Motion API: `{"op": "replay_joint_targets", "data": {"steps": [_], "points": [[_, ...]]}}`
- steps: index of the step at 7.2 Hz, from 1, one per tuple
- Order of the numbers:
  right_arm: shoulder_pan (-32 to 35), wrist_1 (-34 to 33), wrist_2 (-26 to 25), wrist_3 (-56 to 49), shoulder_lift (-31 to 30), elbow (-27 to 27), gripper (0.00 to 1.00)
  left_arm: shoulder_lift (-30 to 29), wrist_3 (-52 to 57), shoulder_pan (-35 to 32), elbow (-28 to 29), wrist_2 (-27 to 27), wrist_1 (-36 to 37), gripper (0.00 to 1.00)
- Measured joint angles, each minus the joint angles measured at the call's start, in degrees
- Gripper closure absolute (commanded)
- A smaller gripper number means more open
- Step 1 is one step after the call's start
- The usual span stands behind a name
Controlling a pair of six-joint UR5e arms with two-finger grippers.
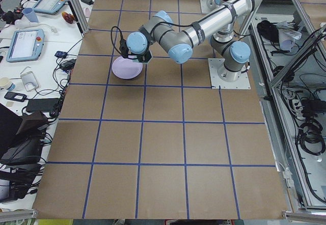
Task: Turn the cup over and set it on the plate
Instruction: 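Carry the held mug with the left gripper over the lavender plate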
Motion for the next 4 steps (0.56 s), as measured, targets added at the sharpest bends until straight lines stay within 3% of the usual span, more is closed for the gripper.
{"op": "replay_joint_targets", "data": {"steps": [2, 4], "points": [[0.00, 0.00, 0.00, 0.00, -0.01, 0.00, 0.00, 0.56, -8.50, -8.49, -0.12, 7.19, 8.95, 1.00], [0.00, 0.00, 0.00, 0.00, -0.06, 0.00, 0.00, -0.12, -10.28, -15.07, -0.36, 15.60, 16.72, 1.00]]}}
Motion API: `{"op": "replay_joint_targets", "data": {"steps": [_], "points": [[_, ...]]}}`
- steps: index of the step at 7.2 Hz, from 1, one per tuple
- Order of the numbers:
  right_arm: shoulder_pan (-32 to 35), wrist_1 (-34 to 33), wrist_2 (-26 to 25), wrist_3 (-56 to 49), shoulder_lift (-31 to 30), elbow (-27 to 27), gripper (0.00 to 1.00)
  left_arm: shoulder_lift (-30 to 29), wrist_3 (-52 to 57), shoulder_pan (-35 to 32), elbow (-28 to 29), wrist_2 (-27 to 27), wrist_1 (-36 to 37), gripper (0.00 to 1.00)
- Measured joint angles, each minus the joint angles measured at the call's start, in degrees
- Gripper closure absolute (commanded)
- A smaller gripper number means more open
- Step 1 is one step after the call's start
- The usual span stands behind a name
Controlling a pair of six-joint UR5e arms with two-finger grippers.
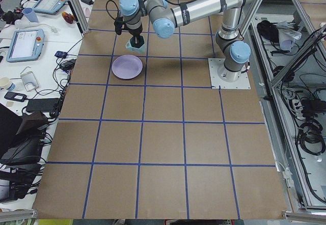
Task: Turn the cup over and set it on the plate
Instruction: 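Carry the held mug with the left gripper over the lavender plate, then lower the mug onto the plate and open the left gripper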
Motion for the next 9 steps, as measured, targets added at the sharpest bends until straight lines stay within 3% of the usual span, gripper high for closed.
{"op": "replay_joint_targets", "data": {"steps": [2, 4, 9], "points": [[0.00, 0.00, 0.00, 0.00, 0.00, 0.00, 0.00, -1.08, 0.28, -5.15, -0.13, 8.29, 6.26, 1.00], [0.00, 0.00, 0.00, 0.00, 0.02, 0.00, 0.00, -2.11, 2.29, -7.64, -0.30, 13.33, 9.68, 1.00], [0.00, 0.00, -0.02, 0.00, 0.05, 0.00, 0.00, -9.11, 3.32, -8.14, -3.90, 15.16, 20.83, 1.00]]}}
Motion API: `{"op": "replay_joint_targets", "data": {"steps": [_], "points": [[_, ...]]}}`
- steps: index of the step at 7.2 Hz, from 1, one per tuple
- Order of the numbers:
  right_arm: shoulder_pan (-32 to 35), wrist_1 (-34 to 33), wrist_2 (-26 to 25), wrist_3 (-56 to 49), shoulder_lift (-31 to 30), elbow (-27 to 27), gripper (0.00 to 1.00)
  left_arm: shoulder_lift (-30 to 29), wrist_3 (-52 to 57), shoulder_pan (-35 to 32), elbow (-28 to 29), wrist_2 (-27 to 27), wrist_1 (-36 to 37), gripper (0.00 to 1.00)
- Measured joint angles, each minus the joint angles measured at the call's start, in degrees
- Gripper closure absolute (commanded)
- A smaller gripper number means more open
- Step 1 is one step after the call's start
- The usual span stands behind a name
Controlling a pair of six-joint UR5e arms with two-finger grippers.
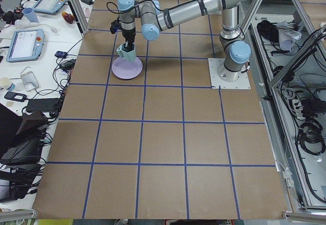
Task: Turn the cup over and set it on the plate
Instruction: 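Lower the mug onto the plate and open the left gripper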
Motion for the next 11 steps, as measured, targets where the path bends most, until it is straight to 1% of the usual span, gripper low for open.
{"op": "replay_joint_targets", "data": {"steps": [3, 5, 8, 9, 10, 11], "points": [[0.00, 0.00, -0.03, 0.00, 0.00, 0.00, 0.00, -3.70, -0.20, -1.00, -1.35, 0.11, 4.61, 1.00], [0.00, 0.00, -0.04, 0.00, -0.04, 0.00, 0.00, -5.54, -0.31, -1.46, -1.78, 0.14, 6.30, 1.00], [0.00, 0.00, -0.05, 0.00, -0.03, 0.00, 0.00, -6.75, -0.31, -1.47, -1.98, 0.20, 7.00, 1.00], [0.00, 0.00, -0.04, 0.00, -0.01, 0.00, 0.00, -7.03, -0.30, -1.49, -2.00, 0.22, 7.03, 0.95], [0.00, 0.00, -0.03, 0.00, 0.00, 0.00, 0.00, -7.19, -0.24, -1.50, -2.02, 0.23, 7.05, 0.06], [0.00, 0.00, -0.03, 0.00, 0.00, 0.00, 0.00, -7.28, -0.20, -1.49, -2.05, 0.23, 7.06, 0.00]]}}
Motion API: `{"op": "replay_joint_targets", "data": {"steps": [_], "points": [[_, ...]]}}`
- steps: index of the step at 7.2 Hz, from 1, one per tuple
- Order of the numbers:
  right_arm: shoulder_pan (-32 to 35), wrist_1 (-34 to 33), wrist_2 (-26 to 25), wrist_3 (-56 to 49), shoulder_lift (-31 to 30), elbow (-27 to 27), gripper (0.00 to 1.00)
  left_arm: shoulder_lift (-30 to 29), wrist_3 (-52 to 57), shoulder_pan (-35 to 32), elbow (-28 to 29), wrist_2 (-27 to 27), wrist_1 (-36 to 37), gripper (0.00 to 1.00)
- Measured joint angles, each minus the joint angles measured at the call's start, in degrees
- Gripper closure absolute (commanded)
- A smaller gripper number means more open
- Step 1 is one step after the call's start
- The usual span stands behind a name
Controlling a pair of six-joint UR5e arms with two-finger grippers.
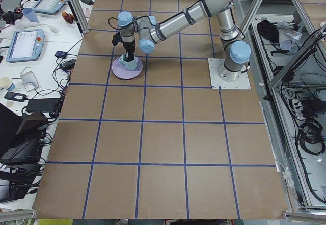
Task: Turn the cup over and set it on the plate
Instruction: 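Lower the mug onto the plate and open the left gripper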
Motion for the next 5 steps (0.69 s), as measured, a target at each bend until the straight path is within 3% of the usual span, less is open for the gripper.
{"op": "replay_joint_targets", "data": {"steps": [5], "points": [[0.00, 0.00, -0.04, 0.00, -0.03, 0.00, 0.00, 1.24, -0.32, -0.29, -0.05, -0.10, -0.62, 0.00]]}}
